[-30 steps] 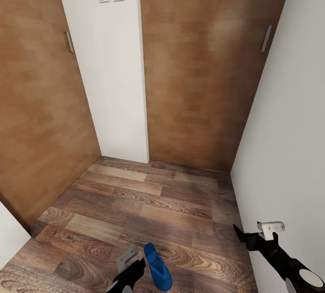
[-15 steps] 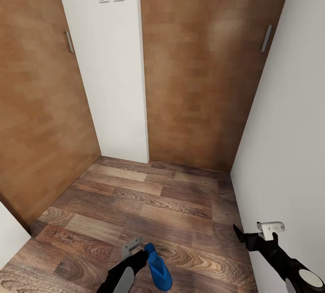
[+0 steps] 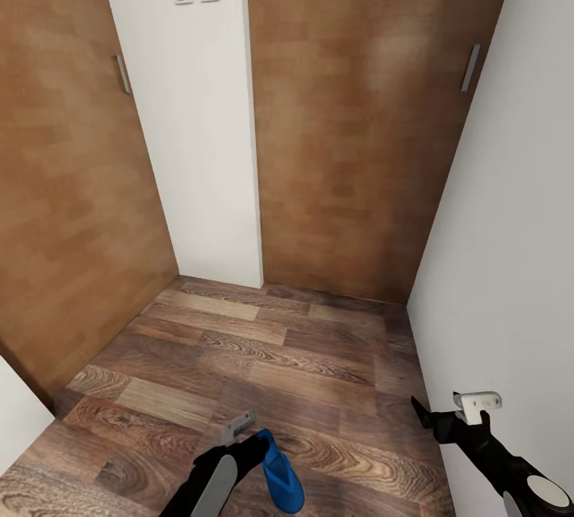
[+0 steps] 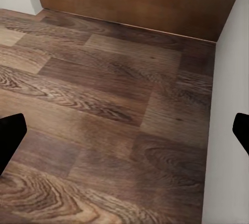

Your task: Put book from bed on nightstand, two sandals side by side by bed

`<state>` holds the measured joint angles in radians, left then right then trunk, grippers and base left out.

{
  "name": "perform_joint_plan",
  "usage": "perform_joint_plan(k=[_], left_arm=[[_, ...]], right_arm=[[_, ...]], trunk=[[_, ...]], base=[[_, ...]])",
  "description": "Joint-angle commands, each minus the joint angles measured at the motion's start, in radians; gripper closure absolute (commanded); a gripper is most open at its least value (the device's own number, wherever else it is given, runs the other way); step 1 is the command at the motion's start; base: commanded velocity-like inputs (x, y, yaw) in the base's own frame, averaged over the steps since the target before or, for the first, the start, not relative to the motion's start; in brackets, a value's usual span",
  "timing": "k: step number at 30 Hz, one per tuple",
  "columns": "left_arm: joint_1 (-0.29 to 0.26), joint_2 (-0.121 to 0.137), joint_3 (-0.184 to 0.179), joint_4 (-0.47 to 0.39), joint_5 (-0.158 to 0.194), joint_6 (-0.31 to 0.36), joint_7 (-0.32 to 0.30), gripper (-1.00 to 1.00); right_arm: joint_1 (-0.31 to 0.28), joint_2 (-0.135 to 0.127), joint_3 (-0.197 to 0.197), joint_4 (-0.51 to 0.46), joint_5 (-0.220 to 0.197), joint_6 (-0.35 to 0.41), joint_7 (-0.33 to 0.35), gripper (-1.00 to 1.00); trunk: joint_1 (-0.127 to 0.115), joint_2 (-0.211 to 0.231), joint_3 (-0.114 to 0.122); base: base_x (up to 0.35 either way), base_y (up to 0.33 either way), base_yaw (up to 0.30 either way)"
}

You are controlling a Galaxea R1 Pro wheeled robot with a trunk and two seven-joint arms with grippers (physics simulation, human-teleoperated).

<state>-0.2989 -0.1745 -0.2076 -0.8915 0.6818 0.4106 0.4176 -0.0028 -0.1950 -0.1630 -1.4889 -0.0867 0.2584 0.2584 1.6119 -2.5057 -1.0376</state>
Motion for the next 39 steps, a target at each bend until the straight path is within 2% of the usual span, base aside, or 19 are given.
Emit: perform_joint_plan(k=[1,3,30,39], left_arm=[[-0.001,0.0,-0.001,-0.002,0.009,0.002,0.008,-1.0],[-0.003,0.0,-0.001,-0.002,0.01,0.002,0.007,-1.0],[-0.019,0.0,0.001,-0.011,0.012,0.0,0.003,-1.0],[-0.019,0.0,-0.001,-0.006,0.012,-0.003,-0.004,-1.0]], right_arm=[[0.0,0.0,-0.001,-0.001,-0.009,0.007,0.004,-1.0],[0.0,0.0,-0.001,0.0,-0.01,0.006,0.004,-1.0],[0.0,-0.001,-0.001,0.001,-0.01,0.002,0.006,-1.0],[0.0,0.0,-0.001,0.004,-0.012,-0.005,0.005,-1.0]], trunk=[[0.0,0.0,-0.001],[0.0,0.0,-0.001],[0.012,-0.007,-0.105],[0.012,-0.007,-0.105]], base=[[0.0,0.0,0.0],[0.0,0.0,0.0],[0.0,0.0,0.0],[0.015,0.0,0.0]])
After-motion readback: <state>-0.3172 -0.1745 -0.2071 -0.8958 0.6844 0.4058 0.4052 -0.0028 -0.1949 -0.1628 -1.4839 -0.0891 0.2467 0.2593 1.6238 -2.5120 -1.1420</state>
